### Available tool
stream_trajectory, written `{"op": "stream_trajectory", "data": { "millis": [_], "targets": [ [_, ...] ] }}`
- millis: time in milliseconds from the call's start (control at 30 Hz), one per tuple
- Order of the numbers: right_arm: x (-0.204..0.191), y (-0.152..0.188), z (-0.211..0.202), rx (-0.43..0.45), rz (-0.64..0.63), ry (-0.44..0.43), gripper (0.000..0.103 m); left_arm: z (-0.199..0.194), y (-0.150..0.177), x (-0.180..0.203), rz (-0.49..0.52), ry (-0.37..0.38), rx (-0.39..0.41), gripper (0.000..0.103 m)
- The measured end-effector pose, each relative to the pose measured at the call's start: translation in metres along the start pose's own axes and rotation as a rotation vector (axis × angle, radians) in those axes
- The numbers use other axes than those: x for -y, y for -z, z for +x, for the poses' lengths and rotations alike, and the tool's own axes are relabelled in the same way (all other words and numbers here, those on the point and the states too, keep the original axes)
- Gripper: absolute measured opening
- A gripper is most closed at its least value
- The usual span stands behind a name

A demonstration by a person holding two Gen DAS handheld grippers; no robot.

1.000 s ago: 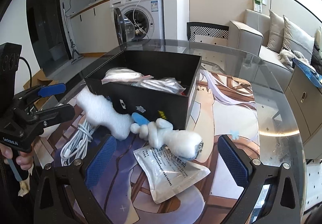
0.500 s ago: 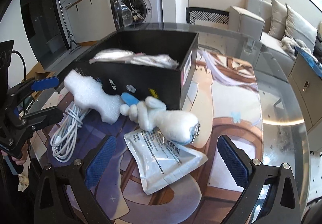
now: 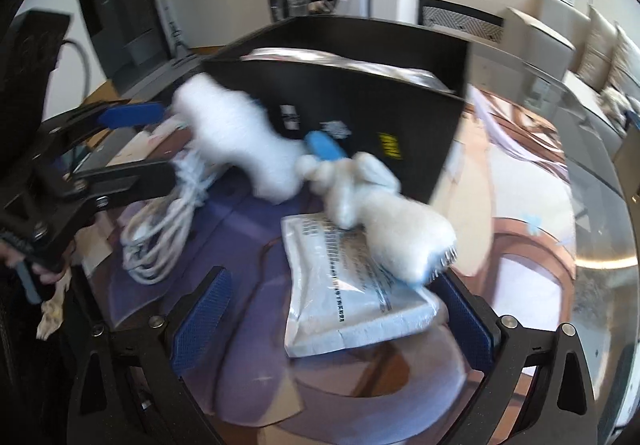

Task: Organize soft objects
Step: 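Withdraw both grippers and lower the right gripper onto the printed white sachet, then close the right gripper on the sachet while the left grasps a white cable coil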

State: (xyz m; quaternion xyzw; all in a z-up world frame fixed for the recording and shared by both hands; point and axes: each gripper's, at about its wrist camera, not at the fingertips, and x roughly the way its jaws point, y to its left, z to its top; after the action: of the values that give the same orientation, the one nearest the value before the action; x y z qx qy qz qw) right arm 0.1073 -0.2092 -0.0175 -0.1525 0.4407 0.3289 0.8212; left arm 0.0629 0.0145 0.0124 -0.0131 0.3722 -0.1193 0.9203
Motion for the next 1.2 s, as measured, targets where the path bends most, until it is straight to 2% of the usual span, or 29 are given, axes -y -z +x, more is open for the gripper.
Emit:
{"op": "stream_trajectory", "data": {
  "millis": [100, 267, 433, 500, 533, 600, 833, 1200],
  "targets": [
    [-0.006, 0.000, 0.000, 0.010, -0.020, -0.026, 0.099, 0.000, 0.000, 0.000, 0.000, 0.001, 0.001, 0.103],
    [-0.010, -0.003, 0.000, 0.028, -0.019, -0.014, 0.093, 0.000, 0.001, 0.000, 0.000, 0.002, -0.001, 0.103],
    [-0.008, -0.006, 0.003, 0.038, -0.041, 0.074, 0.075, 0.001, 0.002, 0.001, -0.003, 0.004, -0.003, 0.103],
    [-0.008, -0.007, 0.002, 0.041, -0.049, 0.073, 0.069, 0.001, 0.003, 0.002, -0.002, 0.006, -0.006, 0.103],
    [-0.008, -0.008, 0.003, 0.042, -0.052, 0.071, 0.060, 0.002, 0.004, 0.003, -0.001, 0.007, -0.007, 0.103],
    [-0.008, -0.007, 0.001, 0.042, -0.050, 0.056, 0.050, 0.002, 0.005, 0.004, 0.000, 0.008, -0.009, 0.103],
    [-0.004, -0.006, -0.004, 0.049, -0.034, 0.021, 0.039, 0.002, 0.005, 0.006, 0.004, 0.012, -0.012, 0.103],
    [-0.014, -0.013, -0.020, 0.096, -0.077, -0.049, 0.039, -0.002, 0.004, 0.006, -0.007, 0.010, -0.004, 0.103]
  ]
}}
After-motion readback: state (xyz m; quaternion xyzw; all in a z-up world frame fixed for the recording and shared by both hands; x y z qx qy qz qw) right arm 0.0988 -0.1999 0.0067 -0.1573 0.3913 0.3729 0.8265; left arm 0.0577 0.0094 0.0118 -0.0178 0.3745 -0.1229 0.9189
